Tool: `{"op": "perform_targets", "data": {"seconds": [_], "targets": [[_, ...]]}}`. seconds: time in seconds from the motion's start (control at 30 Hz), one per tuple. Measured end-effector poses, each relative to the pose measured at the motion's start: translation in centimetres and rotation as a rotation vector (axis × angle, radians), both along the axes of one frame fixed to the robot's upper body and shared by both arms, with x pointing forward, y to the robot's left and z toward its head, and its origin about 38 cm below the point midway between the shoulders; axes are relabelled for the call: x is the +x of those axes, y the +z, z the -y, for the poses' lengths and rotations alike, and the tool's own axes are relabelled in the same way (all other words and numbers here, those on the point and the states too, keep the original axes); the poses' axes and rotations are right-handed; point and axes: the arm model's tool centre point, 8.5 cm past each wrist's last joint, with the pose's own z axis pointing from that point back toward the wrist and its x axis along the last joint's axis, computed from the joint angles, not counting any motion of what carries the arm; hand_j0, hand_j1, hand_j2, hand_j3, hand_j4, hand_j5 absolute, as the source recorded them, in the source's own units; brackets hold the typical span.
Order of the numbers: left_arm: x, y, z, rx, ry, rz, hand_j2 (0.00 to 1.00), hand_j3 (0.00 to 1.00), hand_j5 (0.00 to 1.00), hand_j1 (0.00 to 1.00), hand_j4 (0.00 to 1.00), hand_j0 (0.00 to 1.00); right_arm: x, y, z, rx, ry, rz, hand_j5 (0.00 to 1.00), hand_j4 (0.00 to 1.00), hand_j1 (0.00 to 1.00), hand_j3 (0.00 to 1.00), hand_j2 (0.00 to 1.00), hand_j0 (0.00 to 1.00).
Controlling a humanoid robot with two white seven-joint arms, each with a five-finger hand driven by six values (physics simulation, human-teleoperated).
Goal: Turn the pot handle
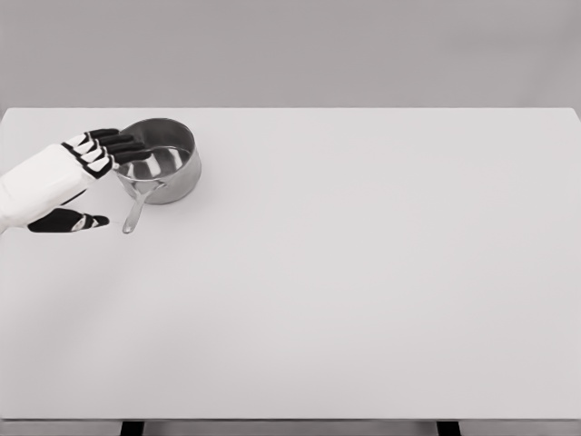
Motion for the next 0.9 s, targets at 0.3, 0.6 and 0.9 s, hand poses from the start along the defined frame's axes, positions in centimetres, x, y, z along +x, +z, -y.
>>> {"op": "perform_targets", "data": {"seconds": [0.3,0.6,0.9], "targets": [[0.5,0.3,0.6,-0.006,-0.017,0.006,1.00,1.00,1.00,1.00,1.00,1.00,0.0,0.0,0.0,0.000,0.000,0.000,1.00,1.00,1.00,1.00,1.00,1.00],[2.4,-0.4,4.7,-0.064,-0.100,0.004,1.00,1.00,1.00,1.00,1.00,1.00,0.0,0.0,0.0,0.000,0.000,0.000,1.00,1.00,1.00,1.00,1.00,1.00],[1.4,-1.2,7.9,0.008,-0.194,-0.050,1.00,1.00,1.00,1.00,1.00,1.00,0.0,0.0,0.0,0.000,0.000,0.000,1.00,1.00,1.00,1.00,1.00,1.00]]}}
